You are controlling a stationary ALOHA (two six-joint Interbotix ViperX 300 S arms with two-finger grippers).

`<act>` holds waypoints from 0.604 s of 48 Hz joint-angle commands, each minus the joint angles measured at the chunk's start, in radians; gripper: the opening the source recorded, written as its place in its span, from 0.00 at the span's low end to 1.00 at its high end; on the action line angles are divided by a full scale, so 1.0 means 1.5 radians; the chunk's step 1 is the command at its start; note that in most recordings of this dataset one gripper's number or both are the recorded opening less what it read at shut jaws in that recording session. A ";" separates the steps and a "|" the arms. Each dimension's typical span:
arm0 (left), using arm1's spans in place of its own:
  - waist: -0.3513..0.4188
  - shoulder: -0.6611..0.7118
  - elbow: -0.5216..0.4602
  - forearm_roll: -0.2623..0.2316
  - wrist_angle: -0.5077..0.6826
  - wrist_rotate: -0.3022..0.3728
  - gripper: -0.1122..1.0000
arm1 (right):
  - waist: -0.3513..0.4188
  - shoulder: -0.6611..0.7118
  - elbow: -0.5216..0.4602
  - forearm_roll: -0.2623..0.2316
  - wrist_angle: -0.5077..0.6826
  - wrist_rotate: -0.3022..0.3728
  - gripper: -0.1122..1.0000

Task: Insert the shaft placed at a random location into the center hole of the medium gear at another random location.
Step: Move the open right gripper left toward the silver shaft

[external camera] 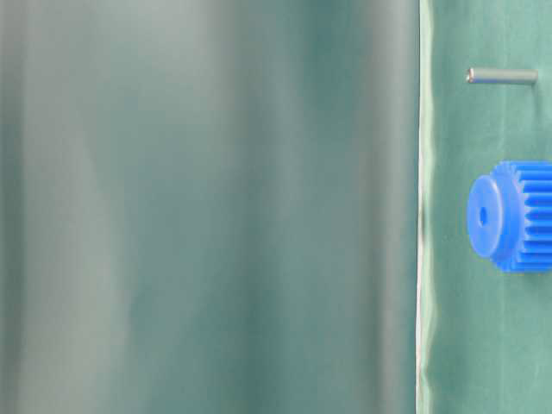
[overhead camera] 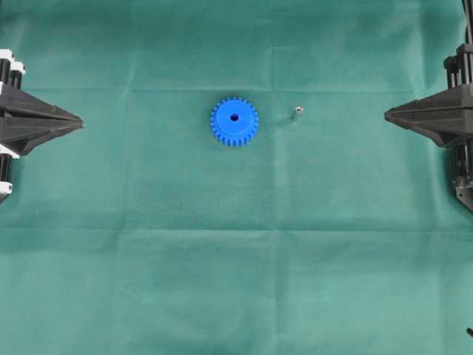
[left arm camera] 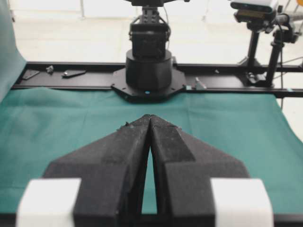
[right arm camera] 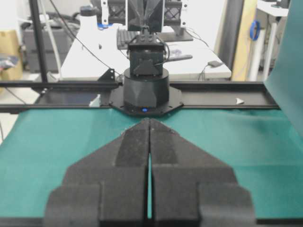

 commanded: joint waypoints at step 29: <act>-0.025 0.002 -0.025 0.005 0.022 -0.012 0.10 | -0.079 0.087 -0.012 -0.001 0.000 0.001 0.21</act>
